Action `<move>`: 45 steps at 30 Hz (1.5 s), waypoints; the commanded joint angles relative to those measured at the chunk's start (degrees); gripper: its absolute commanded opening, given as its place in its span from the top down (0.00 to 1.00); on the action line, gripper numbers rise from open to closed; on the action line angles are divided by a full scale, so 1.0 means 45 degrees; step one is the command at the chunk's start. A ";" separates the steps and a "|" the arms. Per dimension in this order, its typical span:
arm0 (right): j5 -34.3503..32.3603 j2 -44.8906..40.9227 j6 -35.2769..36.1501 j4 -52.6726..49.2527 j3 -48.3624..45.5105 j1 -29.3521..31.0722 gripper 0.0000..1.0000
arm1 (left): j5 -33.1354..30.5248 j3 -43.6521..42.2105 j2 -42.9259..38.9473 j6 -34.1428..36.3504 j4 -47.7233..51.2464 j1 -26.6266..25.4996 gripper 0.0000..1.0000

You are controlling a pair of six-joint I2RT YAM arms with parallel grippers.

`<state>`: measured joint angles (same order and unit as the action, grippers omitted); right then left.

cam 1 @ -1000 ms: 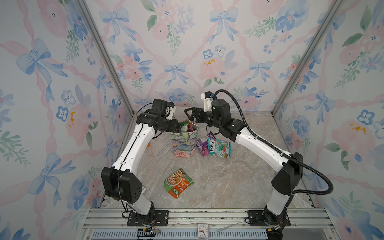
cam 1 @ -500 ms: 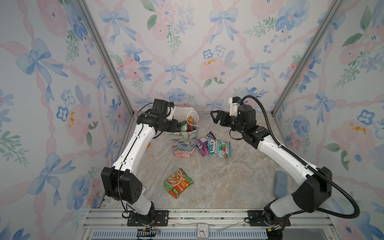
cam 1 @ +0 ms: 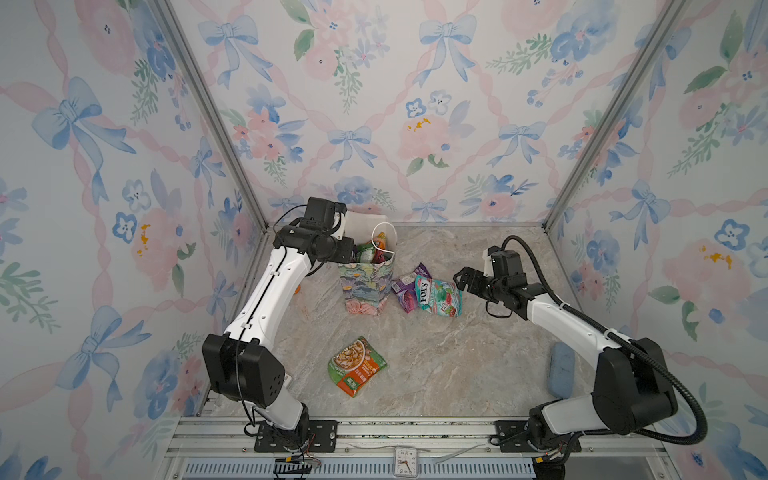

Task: Place the snacks into the paper bag
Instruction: 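Move the right gripper down and close it on the teal Mint Blossom packet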

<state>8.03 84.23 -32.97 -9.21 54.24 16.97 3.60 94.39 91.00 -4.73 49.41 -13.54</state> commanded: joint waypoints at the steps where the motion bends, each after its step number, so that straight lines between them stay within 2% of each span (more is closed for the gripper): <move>1: 0.0732 0.0800 -0.0076 0.0322 -0.0159 -0.0096 0.09 | -0.0099 -0.0132 -0.0034 -0.0003 -0.0170 -0.0034 1.00; 7: 0.1047 0.2118 -0.0148 0.0428 0.0036 -0.0202 0.27 | 0.0104 -0.0199 -0.0110 0.0026 -0.0166 -0.0037 1.00; 23: 0.1195 0.3552 -0.0544 0.1482 -0.0324 -0.0217 0.38 | -0.0007 -0.0272 -0.0089 0.0091 -0.0176 -0.0026 1.00; 33: 0.1579 0.3821 -0.1186 0.2142 -0.0405 -0.0230 0.52 | 0.0101 -0.0322 -0.0030 0.0085 -0.0157 -0.0021 1.00; 45: 0.1616 0.3394 -0.0892 0.2191 -0.0352 -0.0257 0.88 | 0.0041 -0.0343 0.0009 0.0098 -0.0160 -0.0040 1.00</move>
<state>14.96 100.42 -37.91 -0.12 53.15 16.16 3.86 93.95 91.00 -4.71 48.82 -13.52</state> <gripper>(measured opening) 0.139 0.048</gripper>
